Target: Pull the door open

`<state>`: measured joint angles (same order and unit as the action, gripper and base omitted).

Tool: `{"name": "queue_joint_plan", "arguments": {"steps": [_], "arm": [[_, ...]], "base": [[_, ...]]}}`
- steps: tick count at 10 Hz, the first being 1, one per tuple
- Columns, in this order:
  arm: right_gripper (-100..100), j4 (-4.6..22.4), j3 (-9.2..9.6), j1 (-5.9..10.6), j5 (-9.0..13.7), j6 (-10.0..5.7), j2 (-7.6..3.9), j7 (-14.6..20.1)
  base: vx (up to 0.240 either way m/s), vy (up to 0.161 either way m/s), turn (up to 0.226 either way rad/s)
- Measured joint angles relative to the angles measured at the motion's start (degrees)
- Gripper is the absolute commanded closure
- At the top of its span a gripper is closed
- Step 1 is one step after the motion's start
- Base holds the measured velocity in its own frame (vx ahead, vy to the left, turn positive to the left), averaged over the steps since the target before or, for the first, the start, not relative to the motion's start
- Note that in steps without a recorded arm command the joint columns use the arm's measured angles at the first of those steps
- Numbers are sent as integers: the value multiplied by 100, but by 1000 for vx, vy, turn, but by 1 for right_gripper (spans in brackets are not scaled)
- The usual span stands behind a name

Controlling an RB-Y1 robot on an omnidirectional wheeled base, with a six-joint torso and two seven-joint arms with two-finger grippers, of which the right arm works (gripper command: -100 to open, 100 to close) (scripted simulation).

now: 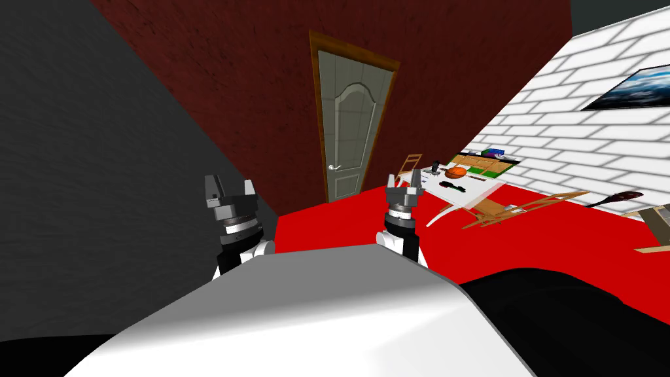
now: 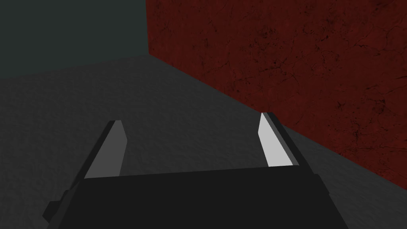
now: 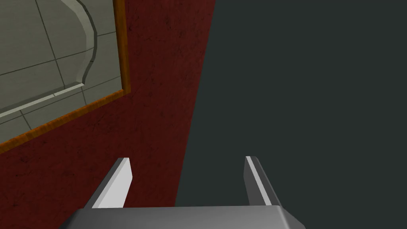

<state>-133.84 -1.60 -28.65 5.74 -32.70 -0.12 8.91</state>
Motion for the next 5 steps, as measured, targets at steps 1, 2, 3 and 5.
{"name": "queue_joint_plan", "arguments": {"steps": [1, 2, 3, 5], "arm": [[-100, 118, -9, 55, 24, -8, -35, -12], [-100, 233, 19, 99, 30, -25, -49, -39], [-100, 360, 22, 127, 58, -55, -90, -52], [-100, 695, 20, 323, 115, -49, -157, -104]], "base": [[74, -1, 61], [99, -2, 58], [108, -13, 96], [85, -26, 66]]}}
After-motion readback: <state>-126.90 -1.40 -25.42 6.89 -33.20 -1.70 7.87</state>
